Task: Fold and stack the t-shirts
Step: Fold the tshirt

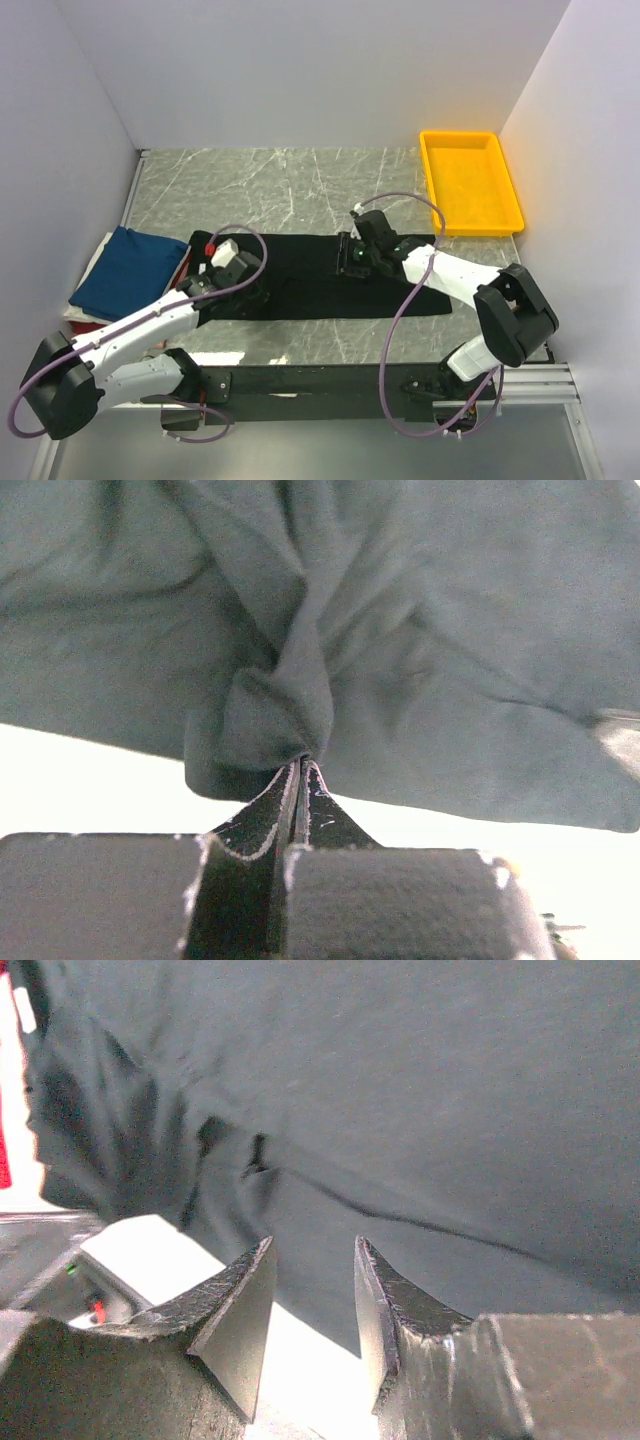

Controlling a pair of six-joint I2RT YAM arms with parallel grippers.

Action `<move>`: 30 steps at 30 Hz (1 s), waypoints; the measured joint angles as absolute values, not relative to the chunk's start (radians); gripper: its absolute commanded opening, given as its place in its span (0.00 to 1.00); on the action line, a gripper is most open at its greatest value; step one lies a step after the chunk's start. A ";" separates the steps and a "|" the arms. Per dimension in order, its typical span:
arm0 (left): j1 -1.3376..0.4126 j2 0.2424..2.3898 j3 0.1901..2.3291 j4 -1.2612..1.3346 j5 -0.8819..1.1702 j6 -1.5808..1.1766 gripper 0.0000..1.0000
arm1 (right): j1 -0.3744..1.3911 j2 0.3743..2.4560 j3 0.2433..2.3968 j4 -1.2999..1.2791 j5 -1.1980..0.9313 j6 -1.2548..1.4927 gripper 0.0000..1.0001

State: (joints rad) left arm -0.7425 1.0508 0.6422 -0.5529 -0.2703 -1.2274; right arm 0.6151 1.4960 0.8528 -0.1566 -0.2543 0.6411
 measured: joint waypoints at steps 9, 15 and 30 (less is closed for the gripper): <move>-0.824 0.953 0.546 -0.682 -0.378 -1.464 0.01 | 0.757 1.501 0.777 0.041 -0.327 0.819 0.44; -0.826 0.892 0.544 -0.758 -0.446 -1.541 0.01 | 0.897 1.586 0.776 0.154 -0.331 0.931 0.44; -0.826 0.863 0.544 -0.826 -0.503 -1.575 0.01 | 0.996 1.779 0.925 0.168 -0.236 0.998 0.43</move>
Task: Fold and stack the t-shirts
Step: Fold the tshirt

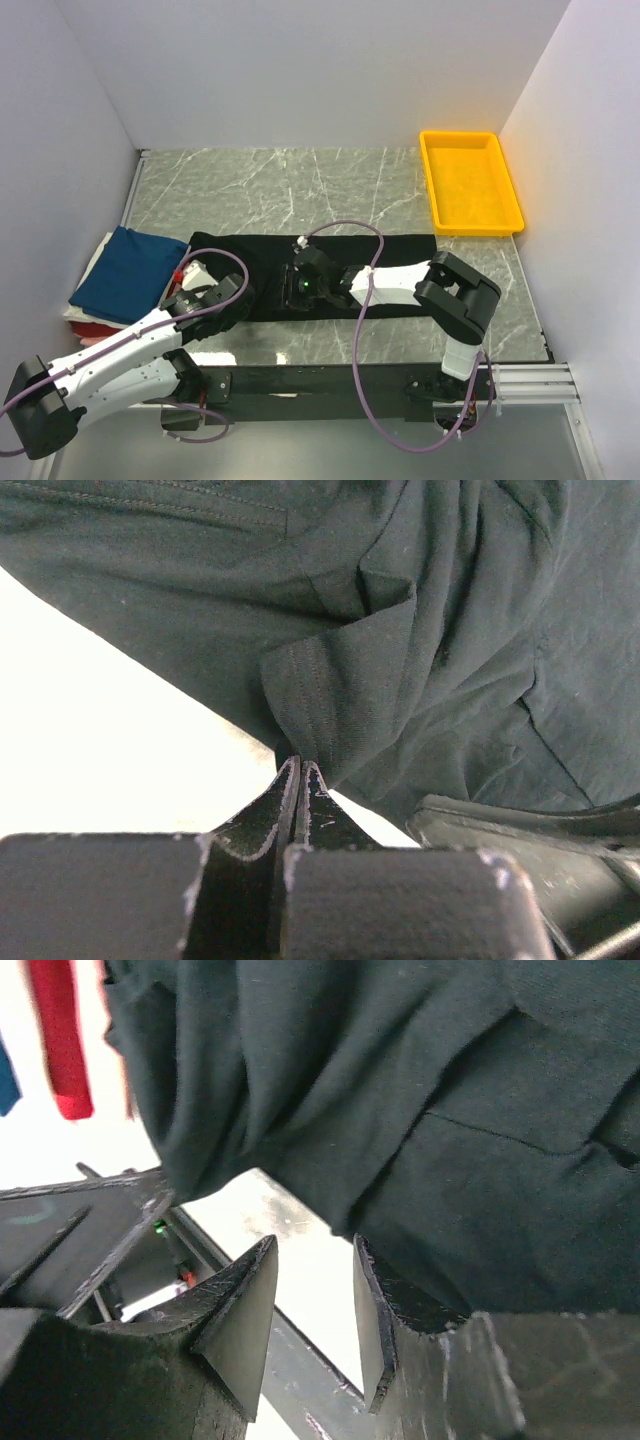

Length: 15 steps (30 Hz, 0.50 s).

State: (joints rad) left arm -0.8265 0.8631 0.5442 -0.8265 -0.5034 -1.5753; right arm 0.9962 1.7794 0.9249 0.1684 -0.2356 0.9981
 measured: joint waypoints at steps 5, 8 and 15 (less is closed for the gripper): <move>-0.826 0.859 0.545 -0.830 -0.505 -1.575 0.01 | 1.007 1.810 0.951 0.142 -0.213 0.998 0.43; -0.826 0.857 0.545 -0.830 -0.505 -1.573 0.01 | 1.012 1.829 0.965 0.140 -0.205 0.998 0.43; -0.826 0.853 0.545 -0.830 -0.505 -1.568 0.01 | 1.015 1.857 0.982 0.131 -0.202 0.999 0.37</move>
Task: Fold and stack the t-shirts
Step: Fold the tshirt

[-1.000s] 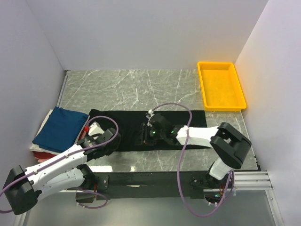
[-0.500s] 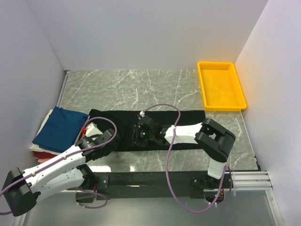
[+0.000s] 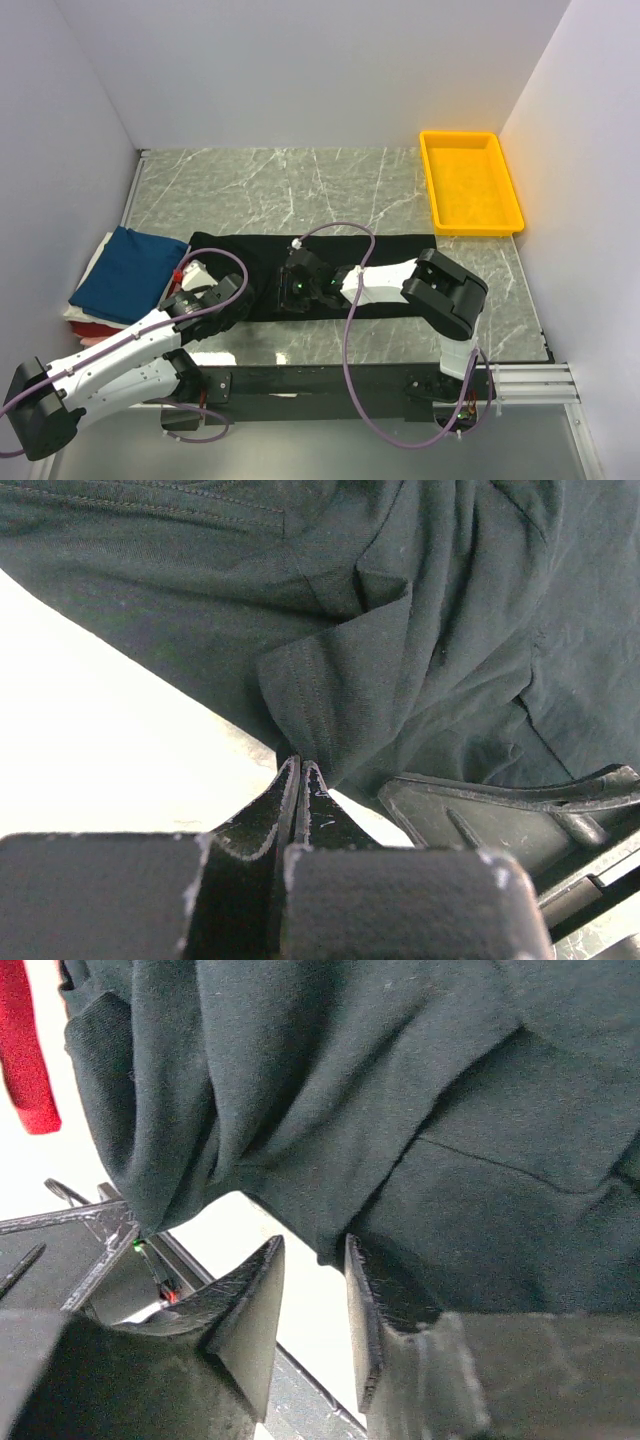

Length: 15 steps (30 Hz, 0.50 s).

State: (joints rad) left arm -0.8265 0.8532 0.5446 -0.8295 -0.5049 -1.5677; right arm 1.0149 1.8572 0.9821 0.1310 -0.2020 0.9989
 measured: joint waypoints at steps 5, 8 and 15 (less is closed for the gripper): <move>-0.826 0.842 0.545 -0.830 -0.505 -1.562 0.01 | 1.020 1.865 0.995 0.128 -0.201 1.001 0.24; -0.826 0.839 0.550 -0.831 -0.505 -1.554 0.01 | 1.021 1.872 1.005 0.124 -0.198 1.000 0.13; -0.826 0.839 0.599 -0.843 -0.505 -1.520 0.01 | 1.015 1.871 1.019 0.099 -0.187 0.997 0.00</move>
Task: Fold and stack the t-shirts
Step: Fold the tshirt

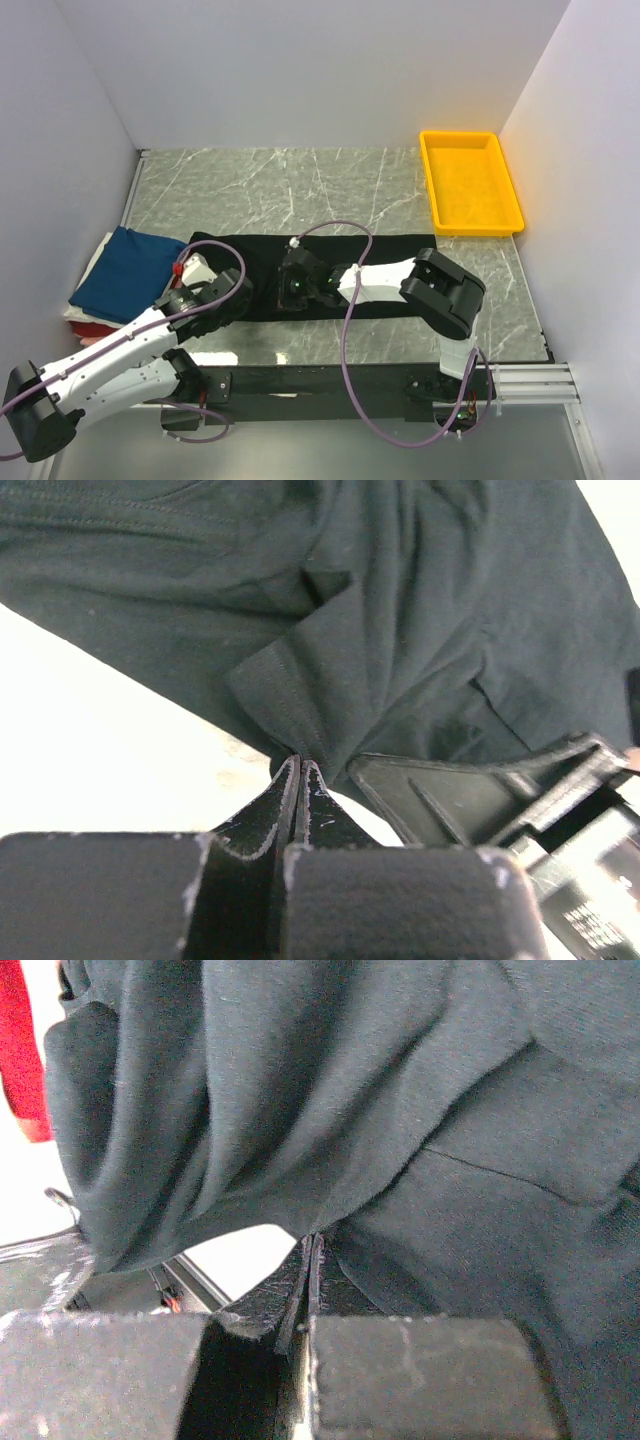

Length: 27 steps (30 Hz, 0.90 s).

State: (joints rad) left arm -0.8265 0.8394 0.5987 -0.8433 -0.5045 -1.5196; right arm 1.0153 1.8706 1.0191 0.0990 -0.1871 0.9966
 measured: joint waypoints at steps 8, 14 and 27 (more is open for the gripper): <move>-0.826 0.855 0.677 -0.885 -0.509 -1.458 0.01 | 0.957 1.757 0.960 0.065 -0.176 0.978 0.00; -0.826 0.900 0.749 -0.912 -0.513 -1.390 0.01 | 0.924 1.692 0.927 0.062 -0.177 0.970 0.00; -0.826 0.938 0.782 -0.929 -0.505 -1.323 0.01 | 0.971 1.745 0.933 0.083 -0.232 0.981 0.43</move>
State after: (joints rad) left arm -0.8265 0.9379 0.7818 -0.9291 -0.5049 -1.3231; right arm 0.9707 1.7447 0.9329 0.0830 -0.2321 0.9806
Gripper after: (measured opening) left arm 0.012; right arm 0.409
